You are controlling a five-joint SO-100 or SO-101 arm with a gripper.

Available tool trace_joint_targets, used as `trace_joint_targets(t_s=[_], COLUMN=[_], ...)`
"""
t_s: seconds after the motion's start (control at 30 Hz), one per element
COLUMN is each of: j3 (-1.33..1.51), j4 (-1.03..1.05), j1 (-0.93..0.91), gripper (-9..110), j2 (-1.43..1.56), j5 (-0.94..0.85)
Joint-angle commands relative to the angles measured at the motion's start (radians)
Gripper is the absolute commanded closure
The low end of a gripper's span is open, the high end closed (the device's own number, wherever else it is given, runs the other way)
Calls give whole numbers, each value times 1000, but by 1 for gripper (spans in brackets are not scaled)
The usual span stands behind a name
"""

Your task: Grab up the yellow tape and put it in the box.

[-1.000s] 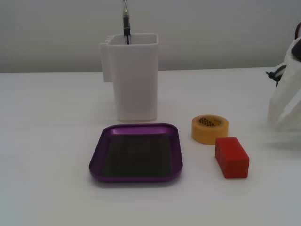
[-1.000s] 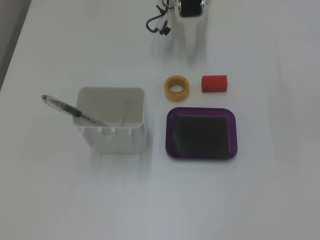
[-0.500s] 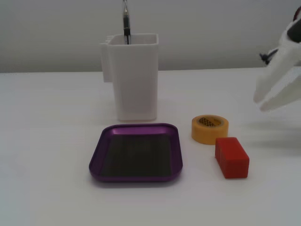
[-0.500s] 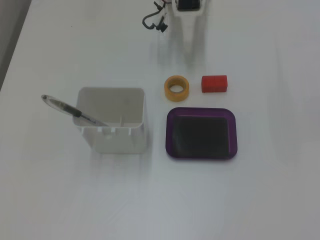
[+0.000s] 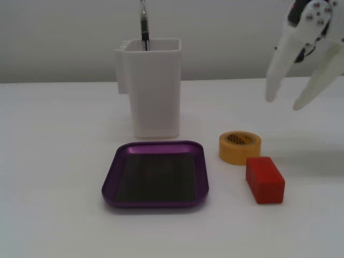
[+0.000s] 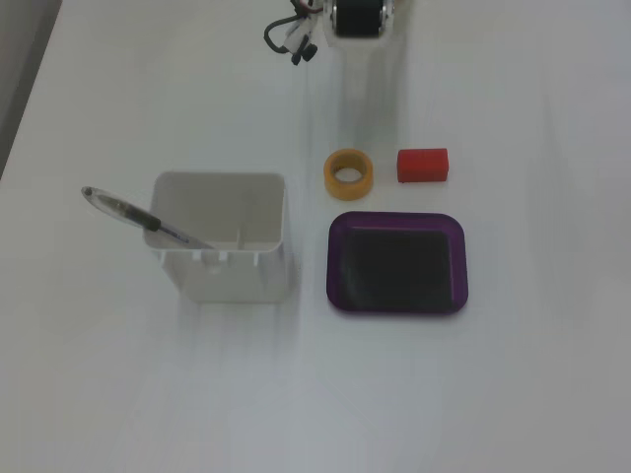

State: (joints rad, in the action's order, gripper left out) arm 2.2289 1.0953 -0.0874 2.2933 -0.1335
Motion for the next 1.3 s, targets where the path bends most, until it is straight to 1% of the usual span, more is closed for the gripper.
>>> trace_joint_targets(t_s=[0.0, 0.2, 0.5, 0.97, 1.03, 1.13, 1.17, 1.2, 1.27], j3=[-190, -318, -304, -302, -302, -316, -318, -319, -331], j4=[61, 71, 57, -61, -66, -60, -52, -49, -49], j1=[-8, -8, -9, -11, -11, -9, -9, -8, -6], gripper=[83, 83, 83, 84, 87, 100, 103, 102, 102], j2=[-207, -400, -492, -672, -687, -684, -676, -663, -607], j5=[-5, -6, -8, -8, -8, 3, 5, 5, 5])
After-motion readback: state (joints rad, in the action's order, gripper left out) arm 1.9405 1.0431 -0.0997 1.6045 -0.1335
